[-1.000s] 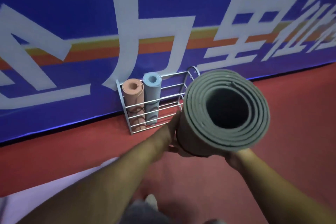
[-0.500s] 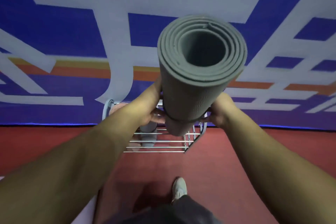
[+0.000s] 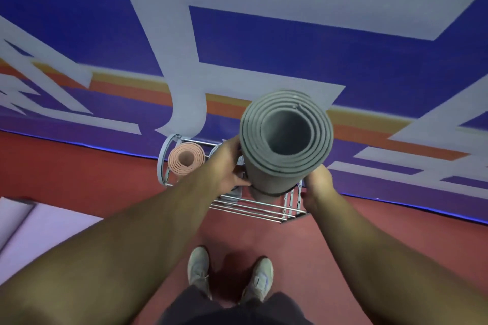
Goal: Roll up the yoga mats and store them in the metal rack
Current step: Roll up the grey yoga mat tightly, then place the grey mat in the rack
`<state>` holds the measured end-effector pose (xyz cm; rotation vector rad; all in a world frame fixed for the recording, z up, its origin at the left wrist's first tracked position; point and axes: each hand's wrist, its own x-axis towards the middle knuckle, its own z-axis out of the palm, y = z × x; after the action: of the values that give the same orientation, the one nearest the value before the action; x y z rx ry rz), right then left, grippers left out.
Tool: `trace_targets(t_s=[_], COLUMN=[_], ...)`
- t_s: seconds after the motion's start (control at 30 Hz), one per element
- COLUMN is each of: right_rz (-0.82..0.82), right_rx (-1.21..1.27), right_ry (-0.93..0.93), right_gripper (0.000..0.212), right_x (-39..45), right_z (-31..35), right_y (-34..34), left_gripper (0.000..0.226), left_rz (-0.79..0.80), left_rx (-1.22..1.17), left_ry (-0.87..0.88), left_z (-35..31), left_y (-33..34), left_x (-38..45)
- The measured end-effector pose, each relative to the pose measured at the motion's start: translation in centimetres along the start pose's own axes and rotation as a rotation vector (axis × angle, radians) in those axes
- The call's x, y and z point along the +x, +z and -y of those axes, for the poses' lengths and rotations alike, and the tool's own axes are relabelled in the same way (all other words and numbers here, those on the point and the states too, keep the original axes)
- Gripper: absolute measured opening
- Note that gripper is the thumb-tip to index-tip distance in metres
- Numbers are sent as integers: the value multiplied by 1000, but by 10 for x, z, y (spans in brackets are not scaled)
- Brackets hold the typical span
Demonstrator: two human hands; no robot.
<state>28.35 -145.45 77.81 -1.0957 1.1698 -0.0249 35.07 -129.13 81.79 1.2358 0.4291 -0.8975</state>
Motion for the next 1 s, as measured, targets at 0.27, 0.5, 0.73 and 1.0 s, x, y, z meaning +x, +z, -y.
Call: trace_targets(t_s=[0.27,0.5,0.73,1.0], right_rz=[229,120,219,354], right_rx=[60,130,-322,-909], right_ry=[84,182,214,-10], right_gripper=[31,55,36,67], right_x=[32,77,140,175], right_z=[-11,-46,-104,-129], right_y=[8,27,50,76], left_gripper=[40,51,48,15], left_rz=[-63,-128,29,-100], left_rx=[-23,-39,331,326], left_ry=[-37,-77,-147,-178], left_z=[32,52,104,122], left_y=[-7,-24,-29,-68], left_x=[50,100,143,157])
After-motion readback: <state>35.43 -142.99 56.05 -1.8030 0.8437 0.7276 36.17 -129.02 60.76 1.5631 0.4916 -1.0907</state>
